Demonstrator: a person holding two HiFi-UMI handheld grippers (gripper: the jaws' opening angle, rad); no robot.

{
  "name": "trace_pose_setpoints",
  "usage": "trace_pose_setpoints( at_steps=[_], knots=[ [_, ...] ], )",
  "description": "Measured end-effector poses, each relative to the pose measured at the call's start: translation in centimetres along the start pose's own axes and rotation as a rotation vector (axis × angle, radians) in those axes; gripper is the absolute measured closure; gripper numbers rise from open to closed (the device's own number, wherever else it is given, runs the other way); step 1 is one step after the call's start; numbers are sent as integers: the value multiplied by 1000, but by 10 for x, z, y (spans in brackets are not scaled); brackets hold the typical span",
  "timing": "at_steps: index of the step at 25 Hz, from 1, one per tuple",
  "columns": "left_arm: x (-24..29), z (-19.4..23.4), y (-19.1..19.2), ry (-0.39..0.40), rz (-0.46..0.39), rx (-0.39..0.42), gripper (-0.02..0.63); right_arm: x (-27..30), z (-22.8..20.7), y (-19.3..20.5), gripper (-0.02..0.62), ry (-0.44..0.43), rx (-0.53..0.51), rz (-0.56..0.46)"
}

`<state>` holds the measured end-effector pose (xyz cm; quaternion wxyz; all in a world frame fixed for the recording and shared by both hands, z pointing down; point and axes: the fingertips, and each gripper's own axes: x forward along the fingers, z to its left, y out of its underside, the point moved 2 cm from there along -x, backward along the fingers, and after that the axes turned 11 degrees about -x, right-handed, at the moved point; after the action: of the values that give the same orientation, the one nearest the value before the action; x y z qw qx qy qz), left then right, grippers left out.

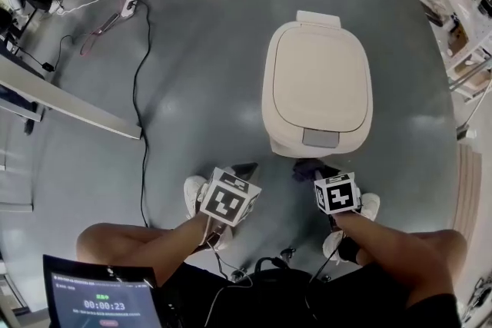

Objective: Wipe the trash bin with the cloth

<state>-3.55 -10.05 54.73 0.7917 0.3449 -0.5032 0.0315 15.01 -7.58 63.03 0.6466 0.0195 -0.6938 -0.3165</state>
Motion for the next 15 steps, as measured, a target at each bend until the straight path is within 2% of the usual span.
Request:
trace_pose_setpoints(
  at_steps=[5, 10, 15],
  knots=[
    [20, -20, -1, 17, 29, 41, 604, -4, -27, 15, 526, 36, 41, -13],
    [37, -46, -8, 58, 44, 87, 604, -12, -42, 31, 526, 35, 85, -33],
    [40, -69, -11, 74, 53, 108, 604, -25, -53, 36, 526, 36, 82, -63]
  ],
)
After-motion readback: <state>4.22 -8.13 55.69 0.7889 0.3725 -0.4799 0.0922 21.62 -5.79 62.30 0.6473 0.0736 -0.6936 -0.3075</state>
